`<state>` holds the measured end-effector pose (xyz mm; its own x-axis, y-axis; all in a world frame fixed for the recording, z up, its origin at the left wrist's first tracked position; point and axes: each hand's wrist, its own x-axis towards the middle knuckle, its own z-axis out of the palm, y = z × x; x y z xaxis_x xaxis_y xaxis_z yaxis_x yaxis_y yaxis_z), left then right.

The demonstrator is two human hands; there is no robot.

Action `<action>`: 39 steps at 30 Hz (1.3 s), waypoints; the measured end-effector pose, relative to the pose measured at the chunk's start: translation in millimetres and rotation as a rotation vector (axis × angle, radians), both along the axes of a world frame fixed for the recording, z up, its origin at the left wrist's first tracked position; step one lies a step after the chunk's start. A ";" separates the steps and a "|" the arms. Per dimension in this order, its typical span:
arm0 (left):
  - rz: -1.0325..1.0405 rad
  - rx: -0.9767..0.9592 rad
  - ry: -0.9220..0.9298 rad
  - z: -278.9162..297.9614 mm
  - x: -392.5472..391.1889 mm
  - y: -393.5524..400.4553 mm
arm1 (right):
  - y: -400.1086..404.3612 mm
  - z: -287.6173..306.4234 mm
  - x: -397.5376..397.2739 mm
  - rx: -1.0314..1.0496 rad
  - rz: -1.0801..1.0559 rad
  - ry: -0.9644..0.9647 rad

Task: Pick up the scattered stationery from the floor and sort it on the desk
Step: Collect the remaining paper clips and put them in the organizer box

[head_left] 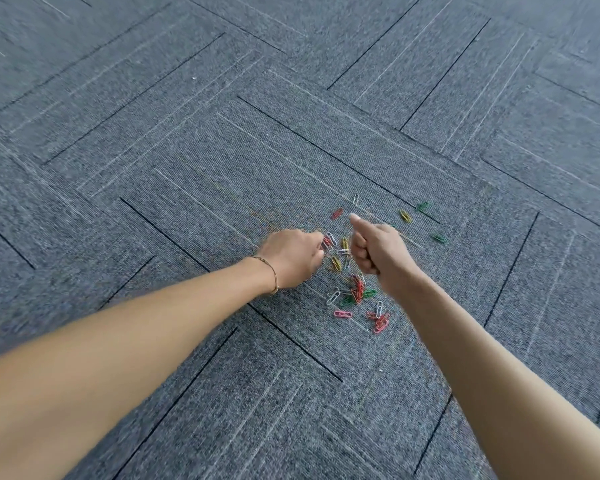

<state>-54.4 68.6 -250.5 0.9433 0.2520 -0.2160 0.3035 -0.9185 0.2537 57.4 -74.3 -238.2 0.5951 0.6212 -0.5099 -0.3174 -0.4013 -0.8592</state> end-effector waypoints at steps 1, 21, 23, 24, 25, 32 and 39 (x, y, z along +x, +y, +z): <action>0.069 -0.115 -0.020 -0.7 -0.8 -0.1 | 5.3 -3.2 1.2 -0.129 0.068 -0.230; 0.765 -1.788 -0.074 19.2 -27.8 19.8 | 37.4 -16.9 -12.2 -0.648 0.817 -1.468; 0.915 -1.611 -0.091 18.0 -26.0 18.9 | 36.6 -14.8 -12.3 -0.662 0.788 -1.410; 0.964 -1.488 -0.089 16.6 -25.6 18.7 | 35.3 -13.6 -12.8 -0.669 0.750 -1.375; 0.973 -1.328 -0.074 15.3 -25.1 17.9 | 33.3 -15.1 -11.4 -0.669 0.687 -1.332; 0.257 0.029 0.077 10.1 -17.6 4.9 | -9.8 -16.8 0.0 -0.378 0.227 -0.789; 0.038 0.266 0.117 7.0 -7.9 -11.4 | -56.8 -15.0 -25.4 -0.706 0.408 -1.112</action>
